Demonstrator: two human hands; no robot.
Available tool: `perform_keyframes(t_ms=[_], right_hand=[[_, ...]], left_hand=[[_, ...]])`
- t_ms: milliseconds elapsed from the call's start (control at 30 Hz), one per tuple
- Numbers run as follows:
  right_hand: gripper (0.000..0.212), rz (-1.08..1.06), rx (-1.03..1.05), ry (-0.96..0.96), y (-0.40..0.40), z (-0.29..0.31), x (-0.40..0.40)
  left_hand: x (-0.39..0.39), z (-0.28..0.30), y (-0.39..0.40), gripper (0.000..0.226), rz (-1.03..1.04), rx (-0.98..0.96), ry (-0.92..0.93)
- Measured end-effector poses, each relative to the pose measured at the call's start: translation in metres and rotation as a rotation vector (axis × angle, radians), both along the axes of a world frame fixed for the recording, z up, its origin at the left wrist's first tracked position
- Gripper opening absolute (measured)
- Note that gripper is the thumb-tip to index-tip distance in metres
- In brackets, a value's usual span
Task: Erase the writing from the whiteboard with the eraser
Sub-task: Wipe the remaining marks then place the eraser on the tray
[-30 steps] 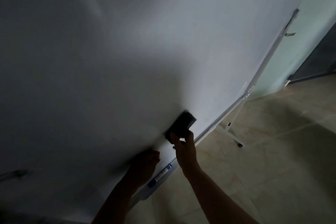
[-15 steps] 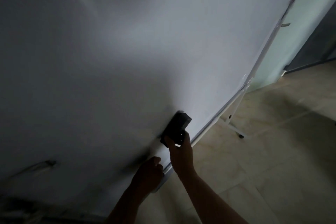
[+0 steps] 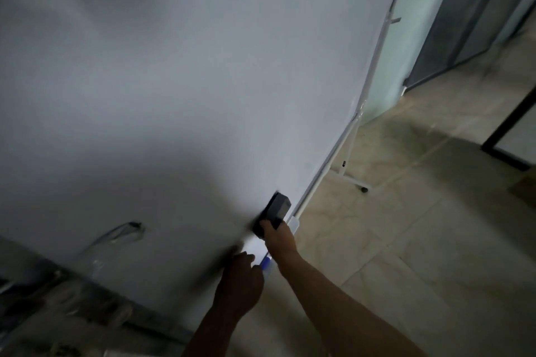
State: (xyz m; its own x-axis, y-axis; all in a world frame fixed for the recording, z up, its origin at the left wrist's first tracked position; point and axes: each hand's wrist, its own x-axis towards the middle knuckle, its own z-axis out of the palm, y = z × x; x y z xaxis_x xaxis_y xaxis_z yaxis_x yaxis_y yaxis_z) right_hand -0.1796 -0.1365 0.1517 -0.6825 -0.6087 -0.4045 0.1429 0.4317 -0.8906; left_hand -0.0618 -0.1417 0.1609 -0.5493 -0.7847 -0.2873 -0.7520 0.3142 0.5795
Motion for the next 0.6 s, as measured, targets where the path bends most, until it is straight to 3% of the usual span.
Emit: perform_keyframes(t_ms=[133, 300, 433, 600], right_hand=[[0.031, -0.041, -0.207, 0.060, 0.002, 0.005, 0.020], [0.038, -0.097, -0.068, -0.159, -0.004, -0.004, 0.016], [0.066, -0.157, -0.347, 0.010, -0.002, 0.020, -0.001], [0.061, -0.170, -0.195, -0.078, -0.015, 0.018, -0.011]], left_hand=[[0.005, 0.009, 0.001, 0.057, 0.051, 0.025, 0.035], [0.003, 0.006, 0.000, 0.038, 0.212, 0.128, 0.153], [0.002, 0.006, -0.001, 0.049, 0.188, 0.145, 0.173], [-0.007, 0.017, -0.004, 0.056, 0.160, 0.188, 0.152]])
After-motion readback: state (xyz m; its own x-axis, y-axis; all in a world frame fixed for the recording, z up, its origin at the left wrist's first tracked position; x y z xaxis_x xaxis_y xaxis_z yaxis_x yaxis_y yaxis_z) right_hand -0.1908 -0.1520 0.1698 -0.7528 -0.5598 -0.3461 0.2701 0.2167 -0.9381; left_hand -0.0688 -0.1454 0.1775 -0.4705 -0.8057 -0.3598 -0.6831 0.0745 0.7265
